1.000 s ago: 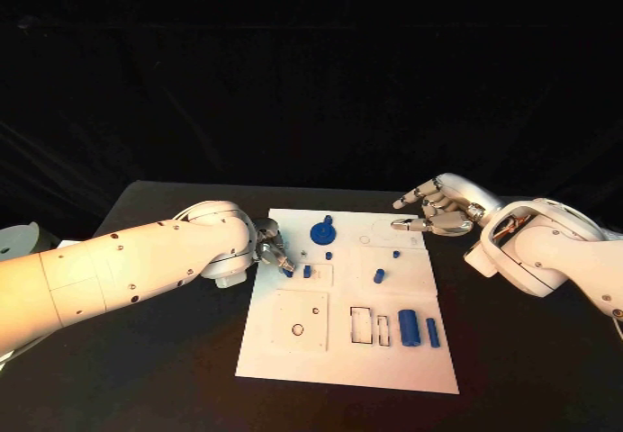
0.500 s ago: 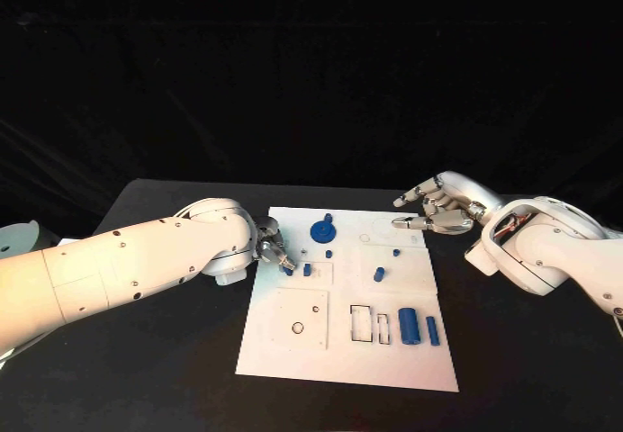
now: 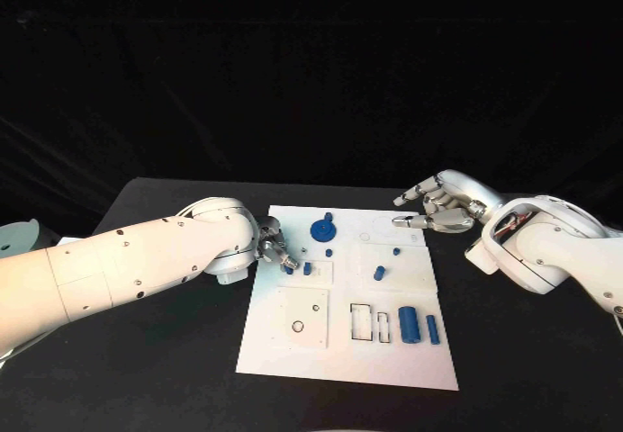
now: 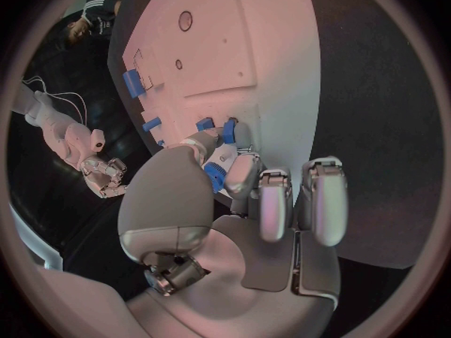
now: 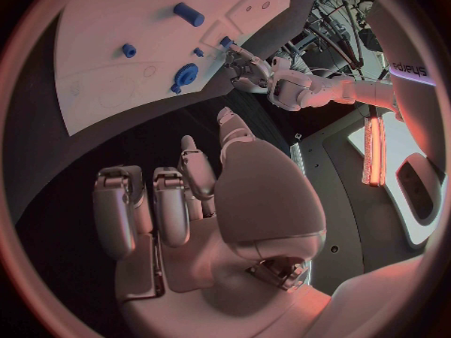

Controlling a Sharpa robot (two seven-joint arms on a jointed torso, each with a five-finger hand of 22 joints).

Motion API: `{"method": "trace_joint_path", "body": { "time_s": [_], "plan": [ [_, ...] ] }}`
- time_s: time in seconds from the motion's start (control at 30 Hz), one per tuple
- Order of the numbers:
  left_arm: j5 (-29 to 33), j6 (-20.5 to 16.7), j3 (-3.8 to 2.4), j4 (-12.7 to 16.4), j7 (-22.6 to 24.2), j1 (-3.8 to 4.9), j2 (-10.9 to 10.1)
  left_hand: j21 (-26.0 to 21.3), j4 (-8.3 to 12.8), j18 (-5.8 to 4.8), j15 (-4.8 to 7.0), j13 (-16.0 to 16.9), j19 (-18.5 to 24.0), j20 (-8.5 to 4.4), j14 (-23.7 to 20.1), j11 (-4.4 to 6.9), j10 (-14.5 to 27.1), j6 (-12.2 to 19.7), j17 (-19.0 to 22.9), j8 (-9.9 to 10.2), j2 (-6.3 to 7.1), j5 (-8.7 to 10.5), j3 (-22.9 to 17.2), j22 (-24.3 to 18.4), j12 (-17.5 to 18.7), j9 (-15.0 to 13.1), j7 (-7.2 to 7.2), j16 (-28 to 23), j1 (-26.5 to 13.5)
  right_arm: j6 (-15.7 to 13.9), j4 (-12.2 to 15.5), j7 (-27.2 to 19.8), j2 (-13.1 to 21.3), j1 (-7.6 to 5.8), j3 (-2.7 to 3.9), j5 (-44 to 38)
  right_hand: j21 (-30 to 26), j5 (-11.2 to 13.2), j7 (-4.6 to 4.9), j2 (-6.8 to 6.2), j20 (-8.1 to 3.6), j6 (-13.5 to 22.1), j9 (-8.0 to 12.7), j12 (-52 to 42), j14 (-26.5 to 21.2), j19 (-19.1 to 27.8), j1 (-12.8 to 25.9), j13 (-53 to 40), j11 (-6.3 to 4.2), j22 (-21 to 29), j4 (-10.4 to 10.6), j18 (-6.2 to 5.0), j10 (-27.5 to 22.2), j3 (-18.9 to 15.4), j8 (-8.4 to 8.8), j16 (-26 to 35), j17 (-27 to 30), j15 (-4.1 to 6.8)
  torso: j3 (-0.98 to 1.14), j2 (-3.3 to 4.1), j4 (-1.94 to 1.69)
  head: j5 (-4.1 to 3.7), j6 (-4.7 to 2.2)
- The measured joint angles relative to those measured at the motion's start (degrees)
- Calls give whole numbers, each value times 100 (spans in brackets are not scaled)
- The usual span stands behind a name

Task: Assemble the parts on the task board

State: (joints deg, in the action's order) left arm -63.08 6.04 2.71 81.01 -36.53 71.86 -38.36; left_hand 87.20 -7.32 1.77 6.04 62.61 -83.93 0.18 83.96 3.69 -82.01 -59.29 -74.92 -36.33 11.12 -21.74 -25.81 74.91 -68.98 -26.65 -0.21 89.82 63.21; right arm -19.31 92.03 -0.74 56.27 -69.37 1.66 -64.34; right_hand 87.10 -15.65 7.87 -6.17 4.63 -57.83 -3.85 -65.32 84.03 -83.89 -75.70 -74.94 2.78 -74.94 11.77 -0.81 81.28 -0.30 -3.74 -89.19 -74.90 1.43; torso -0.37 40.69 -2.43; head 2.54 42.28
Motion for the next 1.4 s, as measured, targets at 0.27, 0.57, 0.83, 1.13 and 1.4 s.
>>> {"method": "trace_joint_path", "body": {
  "time_s": [0.27, 0.57, 0.83, 1.13, 1.4],
  "plan": [
    [-9, 45, 9, -2, -2, -13, 30, 22, -89, 0, 20, -6, -8, -7, 20, 0, 0, -32, 0, 11, -6, 0, 167, 0, 0, 7, 9, 0, -76, 0, 0, -1, -1, 0, 0, 0, 0, -3, 0, 0, 0, 0, 0, 0, 0, 0, 0, 0, 0, 0, 0, 0, 0, 0, 0, 0, -5, 0, 0, -1, 0, 2, 4],
    [-22, 99, 10, -18, -1, -17, 44, 22, -218, 0, 20, -10, -21, -21, 20, 0, 0, -42, 0, 11, -3, 1, 424, 0, 0, 10, 0, 0, -133, 0, -1, -2, 1, 0, 0, 0, 0, -22, 0, 0, 0, 0, 0, 0, 0, 0, 0, 0, 0, 1, 0, 0, 0, 0, 0, 0, -4, 0, 2, -3, -2, 2, 12],
    [-49, 127, 9, -31, 0, -17, 49, 22, -219, 1, 40, -10, -6, -36, 0, 20, -20, -82, 1, 24, -128, 1, 436, 0, 0, 10, 0, 0, -8, 0, -3, -2, -1, 0, 0, 1, 0, -22, 0, 0, 0, 0, 0, 0, 0, 0, 0, 0, 0, 2, 0, 0, 0, 0, 0, 0, -4, 0, 2, -3, -1, 4, 10],
    [-53, 97, -1, -19, 23, -9, 59, 22, -27, 0, 40, -10, 0, -41, 0, 21, -20, -35, 1, 45, -256, -177, -64, 0, 0, -40, 0, 0, 324, 0, -6, -3, -4, 0, 0, 1, 0, -22, 0, 0, 0, 0, 0, 0, 0, 0, 0, 0, 0, 3, 0, 0, 0, 0, 0, 0, -3, 0, -3, -2, -1, 3, 5],
    [-66, 34, 4, -6, 28, -14, 58, 22, -116, 0, 40, -35, 0, -41, 0, 20, -20, -6, 1, 5, -237, -466, -160, 0, 0, -94, 30, 0, 390, 1, -8, -4, -8, 0, 0, 1, 0, -22, 0, 0, 0, 0, 0, 0, 0, 0, 0, 0, 0, 3, 0, 0, 0, 0, 0, 0, -2, 0, -3, -3, -2, 11, 10]
  ]
}}
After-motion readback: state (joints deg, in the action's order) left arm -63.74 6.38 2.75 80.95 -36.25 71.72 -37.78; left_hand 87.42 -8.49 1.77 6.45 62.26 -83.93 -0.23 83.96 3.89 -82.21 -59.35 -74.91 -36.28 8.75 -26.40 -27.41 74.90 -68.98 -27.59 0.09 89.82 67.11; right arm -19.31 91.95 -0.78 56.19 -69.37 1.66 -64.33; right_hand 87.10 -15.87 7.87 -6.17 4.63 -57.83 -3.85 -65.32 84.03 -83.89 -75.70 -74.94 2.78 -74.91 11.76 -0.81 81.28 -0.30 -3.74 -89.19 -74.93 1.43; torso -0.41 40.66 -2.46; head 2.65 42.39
